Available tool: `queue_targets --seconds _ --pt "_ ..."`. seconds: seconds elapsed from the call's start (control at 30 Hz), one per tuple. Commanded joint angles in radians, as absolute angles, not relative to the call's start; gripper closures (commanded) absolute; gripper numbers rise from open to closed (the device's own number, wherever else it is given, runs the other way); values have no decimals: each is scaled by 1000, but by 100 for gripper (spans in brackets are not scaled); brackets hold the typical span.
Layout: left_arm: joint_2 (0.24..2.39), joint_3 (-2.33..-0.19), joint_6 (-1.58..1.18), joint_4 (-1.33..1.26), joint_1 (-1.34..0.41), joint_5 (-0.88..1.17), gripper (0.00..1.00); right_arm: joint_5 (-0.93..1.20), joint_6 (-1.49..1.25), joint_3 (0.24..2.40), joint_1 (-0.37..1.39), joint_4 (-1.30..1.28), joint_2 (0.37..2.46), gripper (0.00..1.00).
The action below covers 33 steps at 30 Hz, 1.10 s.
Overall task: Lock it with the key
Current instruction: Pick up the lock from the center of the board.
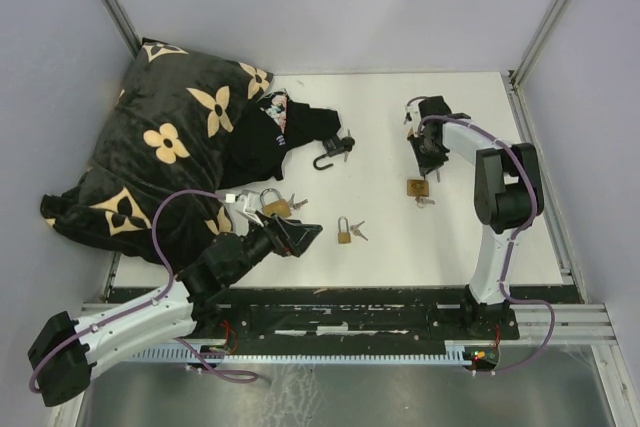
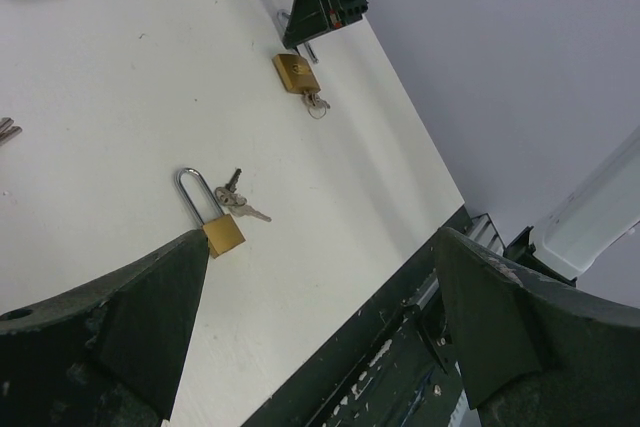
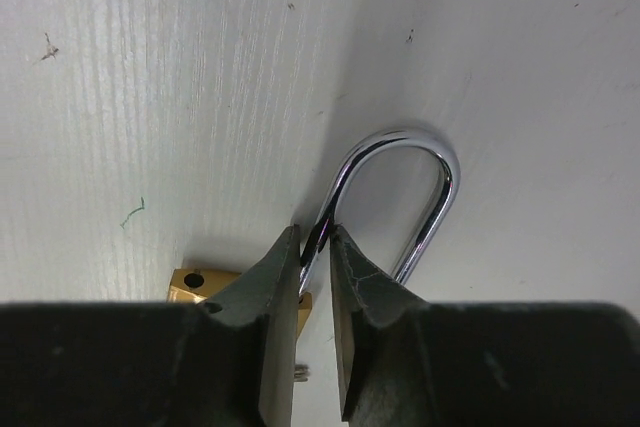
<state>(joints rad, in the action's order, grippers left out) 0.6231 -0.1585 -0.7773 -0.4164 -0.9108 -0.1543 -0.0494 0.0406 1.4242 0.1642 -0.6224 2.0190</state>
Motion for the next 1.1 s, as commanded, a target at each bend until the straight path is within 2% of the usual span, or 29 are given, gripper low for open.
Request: queue_targets --seconds 0.0,0.17,0.37,0.43,0.7,1.07 --pt "602 -189 -809 -424 -908 -159 1 -17 20 1449 129 -649 2051 76" --pt "598 -195 -822 -421 -908 -153 1 56 9 1446 80 -675 2059 76" --pt "612 -206 -839 -439 -908 -125 1 108 35 1429 67 -671 2006 95" --pt "630 -201 -842 -479 -908 -100 1 141 49 1402 65 -640 1940 98" --pt "865 -194 -807 -789 -913 17 0 342 40 1252 42 -497 1667 98" --pt "1289 -331 -531 -1167 -976 -10 1 686 -160 1115 2 -260 1471 98"
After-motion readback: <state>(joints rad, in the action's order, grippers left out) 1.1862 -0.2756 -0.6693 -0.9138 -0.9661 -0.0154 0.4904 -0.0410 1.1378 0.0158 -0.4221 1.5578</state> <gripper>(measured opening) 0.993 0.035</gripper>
